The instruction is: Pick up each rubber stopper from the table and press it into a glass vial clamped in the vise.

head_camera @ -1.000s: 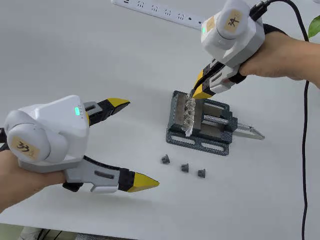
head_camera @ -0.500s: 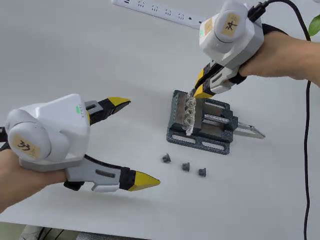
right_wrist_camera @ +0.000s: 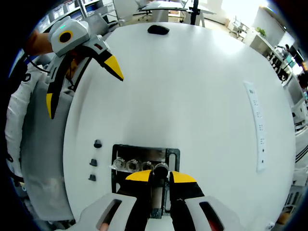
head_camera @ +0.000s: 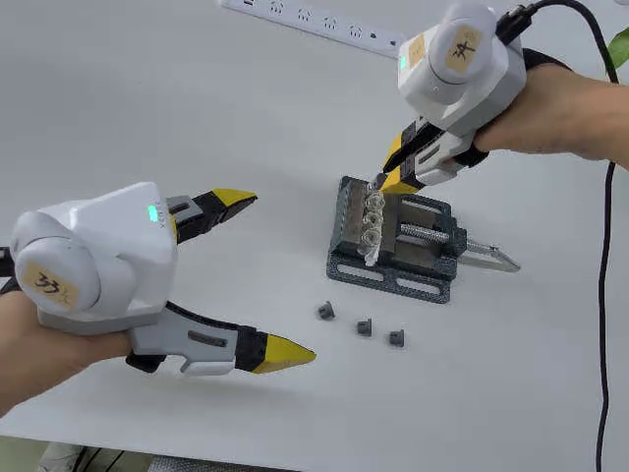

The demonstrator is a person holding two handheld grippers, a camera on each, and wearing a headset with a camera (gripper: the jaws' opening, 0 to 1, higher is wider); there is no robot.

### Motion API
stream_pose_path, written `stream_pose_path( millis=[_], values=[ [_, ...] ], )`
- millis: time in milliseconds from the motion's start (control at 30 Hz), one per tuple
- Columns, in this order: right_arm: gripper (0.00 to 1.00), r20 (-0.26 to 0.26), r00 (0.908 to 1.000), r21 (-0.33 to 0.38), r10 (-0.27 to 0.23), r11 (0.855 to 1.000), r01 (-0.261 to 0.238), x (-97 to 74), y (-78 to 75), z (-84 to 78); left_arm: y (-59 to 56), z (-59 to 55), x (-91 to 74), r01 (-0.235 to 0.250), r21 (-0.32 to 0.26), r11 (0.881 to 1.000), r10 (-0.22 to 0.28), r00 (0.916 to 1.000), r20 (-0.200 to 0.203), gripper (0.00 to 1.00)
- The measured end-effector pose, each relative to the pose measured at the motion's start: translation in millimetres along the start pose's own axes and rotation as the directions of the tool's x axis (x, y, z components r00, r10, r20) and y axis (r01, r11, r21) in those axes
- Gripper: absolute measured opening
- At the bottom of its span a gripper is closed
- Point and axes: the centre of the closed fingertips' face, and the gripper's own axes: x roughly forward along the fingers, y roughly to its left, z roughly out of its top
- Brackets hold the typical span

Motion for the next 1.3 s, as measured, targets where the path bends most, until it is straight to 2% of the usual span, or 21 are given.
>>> stream_pose_path(
  millis=[167,400,900,1133,1300],
  values=[
    [0.05,0.019,0.9998,0.005,-0.001,1.000,0.001,-5.3,3.2,2.5,-0.9,1.3,0.8,0.001,0.000,1.000,-0.001,1.0000,0.002,0.99],
    [0.00,0.018,0.9998,-0.006,-0.002,1.000,0.002,-2.8,4.0,2.7,-1.9,0.8,1.2,0.004,0.000,1.000,-0.004,1.0000,0.000,0.99],
    [0.00,0.003,1.0000,-0.009,0.004,1.000,-0.004,5.2,1.7,0.8,1.0,0.9,0.4,0.000,-0.009,1.000,0.000,1.0000,0.006,0.98],
    [0.00,-0.016,0.9998,-0.045,-0.009,0.999,0.008,5.6,4.0,2.4,2.2,2.1,0.7,-0.001,-0.013,1.000,0.001,0.9999,0.014,0.98],
    [0.00,-0.025,0.9997,-0.052,-0.003,0.999,0.002,5.9,0.3,-0.7,2.9,3.0,1.8,-0.001,-0.014,1.000,0.001,0.9999,0.016,0.98]
  ],
)
